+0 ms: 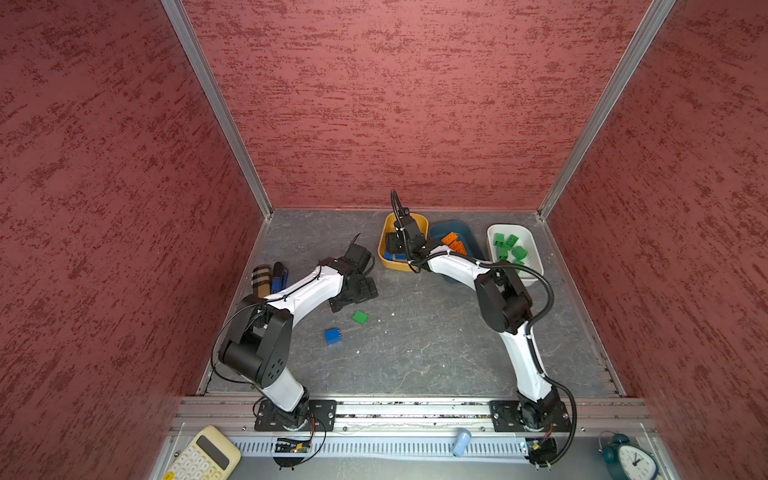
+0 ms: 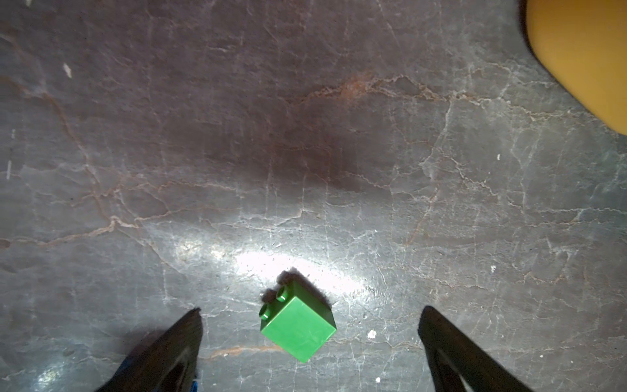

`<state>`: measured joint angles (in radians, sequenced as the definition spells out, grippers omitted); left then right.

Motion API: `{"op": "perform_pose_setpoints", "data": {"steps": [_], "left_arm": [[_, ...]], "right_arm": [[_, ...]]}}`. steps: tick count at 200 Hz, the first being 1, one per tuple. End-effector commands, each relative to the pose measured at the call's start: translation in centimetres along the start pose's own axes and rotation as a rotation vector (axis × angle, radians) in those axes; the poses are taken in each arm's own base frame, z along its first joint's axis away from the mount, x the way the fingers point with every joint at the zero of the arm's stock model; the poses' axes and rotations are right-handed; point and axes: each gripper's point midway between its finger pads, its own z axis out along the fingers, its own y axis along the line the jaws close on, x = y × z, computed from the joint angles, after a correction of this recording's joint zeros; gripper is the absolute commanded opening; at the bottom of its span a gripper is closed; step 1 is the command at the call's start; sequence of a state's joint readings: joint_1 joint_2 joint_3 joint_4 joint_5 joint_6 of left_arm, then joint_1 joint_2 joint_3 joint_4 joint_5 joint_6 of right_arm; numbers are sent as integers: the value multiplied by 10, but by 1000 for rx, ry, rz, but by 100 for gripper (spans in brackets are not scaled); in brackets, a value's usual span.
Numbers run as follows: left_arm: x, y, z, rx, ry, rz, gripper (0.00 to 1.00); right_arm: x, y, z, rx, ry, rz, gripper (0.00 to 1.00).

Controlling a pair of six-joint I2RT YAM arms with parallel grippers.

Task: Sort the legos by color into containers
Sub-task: 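Reach right gripper to the green brick and grasp it while left moves aside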

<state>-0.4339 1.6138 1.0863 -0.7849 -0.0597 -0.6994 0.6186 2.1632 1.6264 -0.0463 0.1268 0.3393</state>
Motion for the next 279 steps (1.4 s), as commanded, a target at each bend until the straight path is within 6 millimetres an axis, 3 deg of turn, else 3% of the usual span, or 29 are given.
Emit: {"op": "perform_pose_setpoints", "data": {"steps": [1, 32, 60, 89, 104, 151, 190, 211, 247, 279], "left_arm": [[-7, 17, -12, -27, -41, -67, 100], [-10, 51, -25, -54, -92, -160, 100], [-7, 89, -33, -92, -100, -280, 100], [-4, 126, -37, -109, -94, -402, 100], [-2, 139, -40, -117, -97, -446, 100], [4, 156, -45, -123, -109, -481, 100], [8, 159, -46, -114, -131, -480, 100], [11, 157, -44, -88, -132, -477, 99], [14, 156, -40, -92, -111, -470, 99], [17, 153, -37, -113, -101, -428, 99]], "right_arm": [[-23, 41, -53, -233, -100, -76, 74], [35, 50, -92, -302, -42, -270, 75], [88, 79, -119, -459, -4, -391, 79], [142, 121, -126, -618, 42, -531, 85], [161, 141, -123, -669, 62, -567, 85], [182, 166, -95, -675, 51, -628, 85], [195, 163, -74, -616, 49, -644, 79], [202, 165, -70, -629, 54, -665, 71], [219, 175, -68, -654, 82, -704, 68], [225, 172, -63, -619, 100, -720, 61]]}}
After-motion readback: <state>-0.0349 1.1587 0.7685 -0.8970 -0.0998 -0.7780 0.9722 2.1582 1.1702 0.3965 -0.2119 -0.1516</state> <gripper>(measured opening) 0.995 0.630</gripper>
